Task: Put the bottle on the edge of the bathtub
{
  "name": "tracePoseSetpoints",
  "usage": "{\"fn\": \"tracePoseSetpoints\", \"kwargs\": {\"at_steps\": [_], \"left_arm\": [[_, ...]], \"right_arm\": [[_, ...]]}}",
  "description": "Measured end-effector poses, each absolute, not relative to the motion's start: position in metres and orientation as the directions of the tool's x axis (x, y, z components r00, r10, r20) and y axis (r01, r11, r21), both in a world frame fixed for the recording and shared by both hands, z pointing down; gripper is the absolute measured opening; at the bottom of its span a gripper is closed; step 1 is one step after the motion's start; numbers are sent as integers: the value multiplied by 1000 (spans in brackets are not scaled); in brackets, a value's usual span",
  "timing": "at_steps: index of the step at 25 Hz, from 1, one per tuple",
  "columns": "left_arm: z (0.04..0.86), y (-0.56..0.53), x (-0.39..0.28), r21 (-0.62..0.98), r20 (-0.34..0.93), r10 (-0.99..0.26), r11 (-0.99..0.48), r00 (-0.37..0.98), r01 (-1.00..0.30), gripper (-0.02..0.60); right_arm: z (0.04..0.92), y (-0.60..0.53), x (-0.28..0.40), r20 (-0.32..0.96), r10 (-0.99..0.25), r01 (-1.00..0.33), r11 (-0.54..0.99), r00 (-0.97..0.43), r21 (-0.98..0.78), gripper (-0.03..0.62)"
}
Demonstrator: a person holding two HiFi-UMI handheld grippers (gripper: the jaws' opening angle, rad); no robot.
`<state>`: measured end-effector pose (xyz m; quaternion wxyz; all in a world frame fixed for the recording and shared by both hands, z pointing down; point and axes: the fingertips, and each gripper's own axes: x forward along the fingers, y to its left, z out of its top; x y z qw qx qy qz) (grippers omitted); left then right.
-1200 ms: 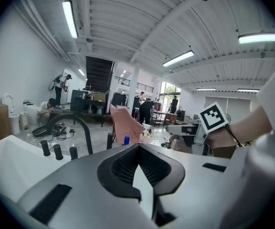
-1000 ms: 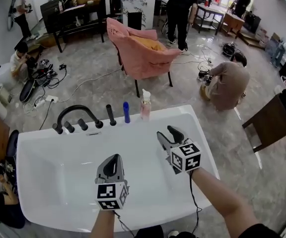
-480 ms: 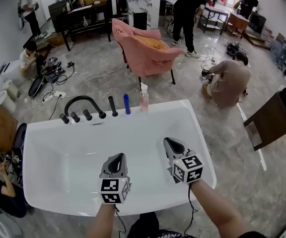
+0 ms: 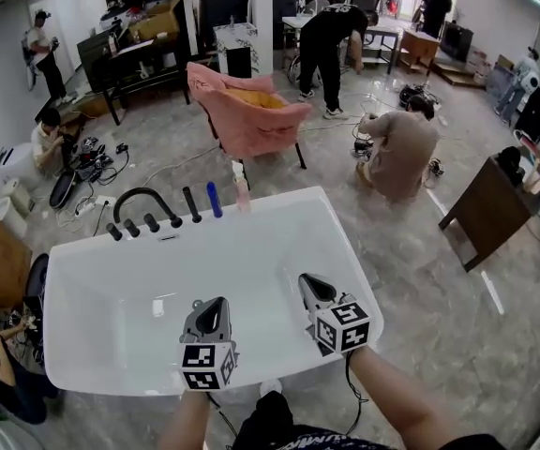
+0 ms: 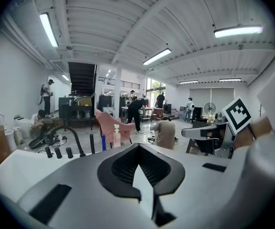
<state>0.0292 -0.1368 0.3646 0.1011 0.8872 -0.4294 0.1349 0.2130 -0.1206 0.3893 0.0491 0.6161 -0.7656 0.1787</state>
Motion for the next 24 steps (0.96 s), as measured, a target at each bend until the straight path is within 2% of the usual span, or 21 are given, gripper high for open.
{"fn": "tracePoseSetpoints", "kwargs": {"at_steps": [11, 24], "left_arm": [[348, 8, 36, 70, 298, -716, -643, 631, -762, 15], [346, 156, 6, 55, 331, -724, -625, 605, -778, 15]], "right_arm": [[362, 36, 223, 247, -947, -970, 163, -205, -180, 17], [352, 168, 200, 214, -940, -954, 226, -266, -197, 17]]}}
